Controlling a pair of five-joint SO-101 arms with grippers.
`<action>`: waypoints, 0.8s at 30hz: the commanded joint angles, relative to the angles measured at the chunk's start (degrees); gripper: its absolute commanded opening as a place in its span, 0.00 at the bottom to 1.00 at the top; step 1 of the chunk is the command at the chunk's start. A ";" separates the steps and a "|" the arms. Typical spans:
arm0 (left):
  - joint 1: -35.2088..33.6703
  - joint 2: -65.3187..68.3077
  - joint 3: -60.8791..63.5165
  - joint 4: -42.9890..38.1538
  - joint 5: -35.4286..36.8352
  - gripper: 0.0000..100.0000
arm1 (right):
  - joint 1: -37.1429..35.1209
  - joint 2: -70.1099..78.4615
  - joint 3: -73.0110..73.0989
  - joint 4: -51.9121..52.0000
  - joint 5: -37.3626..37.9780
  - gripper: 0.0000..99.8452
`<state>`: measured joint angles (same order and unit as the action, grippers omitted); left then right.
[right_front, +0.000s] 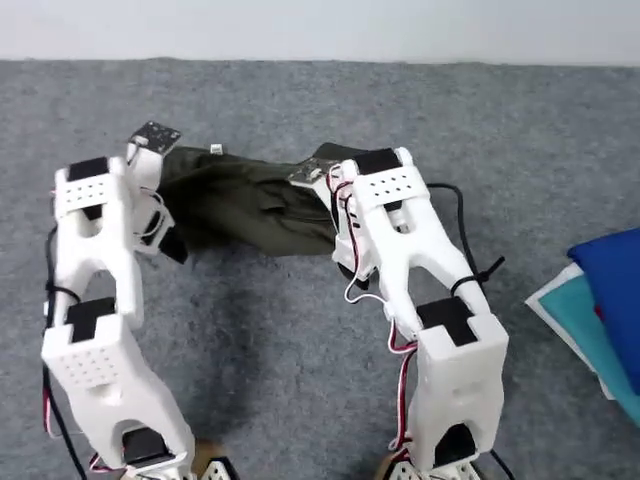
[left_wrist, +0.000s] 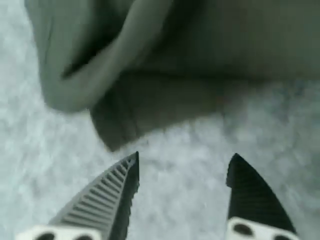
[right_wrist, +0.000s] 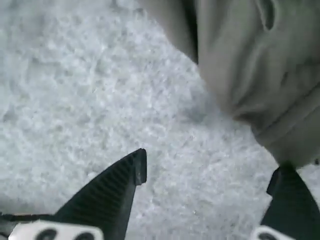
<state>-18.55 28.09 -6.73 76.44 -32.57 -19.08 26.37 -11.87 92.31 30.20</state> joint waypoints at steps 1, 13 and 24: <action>1.49 3.52 0.04 -9.23 -0.70 0.28 | 0.22 0.57 -0.53 -1.89 -0.62 0.39; 4.66 8.88 -0.04 -22.59 -6.15 0.27 | 0.22 10.15 -13.98 -5.23 -0.79 0.39; 6.24 8.88 -0.04 -22.51 -10.02 0.21 | 0.40 30.73 -39.12 -4.00 -0.44 0.19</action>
<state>-13.01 36.53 -6.73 56.92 -41.63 -18.90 54.42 -43.08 87.82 29.93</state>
